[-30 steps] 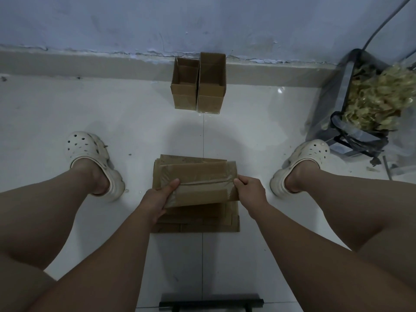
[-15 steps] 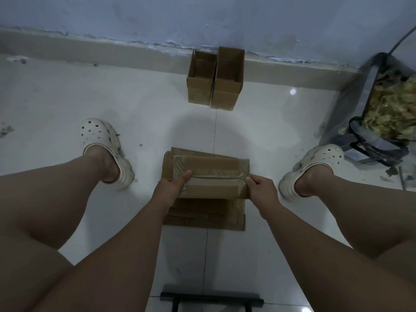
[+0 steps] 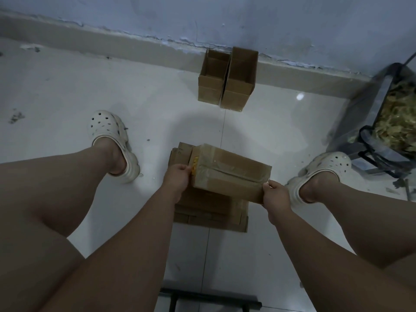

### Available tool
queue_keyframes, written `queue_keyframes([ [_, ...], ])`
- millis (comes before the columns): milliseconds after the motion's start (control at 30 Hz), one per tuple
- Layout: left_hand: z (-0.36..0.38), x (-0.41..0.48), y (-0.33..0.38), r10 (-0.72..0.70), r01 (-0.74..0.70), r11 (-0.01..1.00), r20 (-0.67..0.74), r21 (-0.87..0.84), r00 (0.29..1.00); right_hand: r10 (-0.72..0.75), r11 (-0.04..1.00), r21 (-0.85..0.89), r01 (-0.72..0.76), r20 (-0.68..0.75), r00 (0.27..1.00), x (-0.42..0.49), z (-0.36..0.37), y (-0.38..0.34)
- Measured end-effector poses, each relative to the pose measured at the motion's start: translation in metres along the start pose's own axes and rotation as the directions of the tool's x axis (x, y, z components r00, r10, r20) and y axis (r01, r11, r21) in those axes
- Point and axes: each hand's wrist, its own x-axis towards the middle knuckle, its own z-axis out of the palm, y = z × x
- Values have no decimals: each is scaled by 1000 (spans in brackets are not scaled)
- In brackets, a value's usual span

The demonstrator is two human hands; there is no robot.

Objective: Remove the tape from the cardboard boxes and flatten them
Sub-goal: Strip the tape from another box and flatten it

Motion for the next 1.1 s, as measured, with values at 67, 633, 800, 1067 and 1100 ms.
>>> queue_keyframes([
  [67, 7, -3, 2, 110, -92, 982, -99, 167, 989, -62, 995, -77, 58, -56, 997, -7, 2, -7],
  [633, 20, -15, -1, 40, -39, 999, -178, 9, 983, -414, 320, -703, 634, 498, 762, -37, 28, -23],
  [800, 20, -13, -16, -120, 102, 983, -114, -152, 986, -518, 292, -683, 670, 476, 711, -41, 34, -6],
  [1067, 19, -13, -28, -551, 649, 565, 352, -510, 757, -528, 276, -656, 702, 507, 681, -38, 36, -8],
  [1100, 21, -10, -28, -518, 667, 527, 422, -527, 744, -535, 278, -657, 701, 500, 681, -41, 37, -6],
])
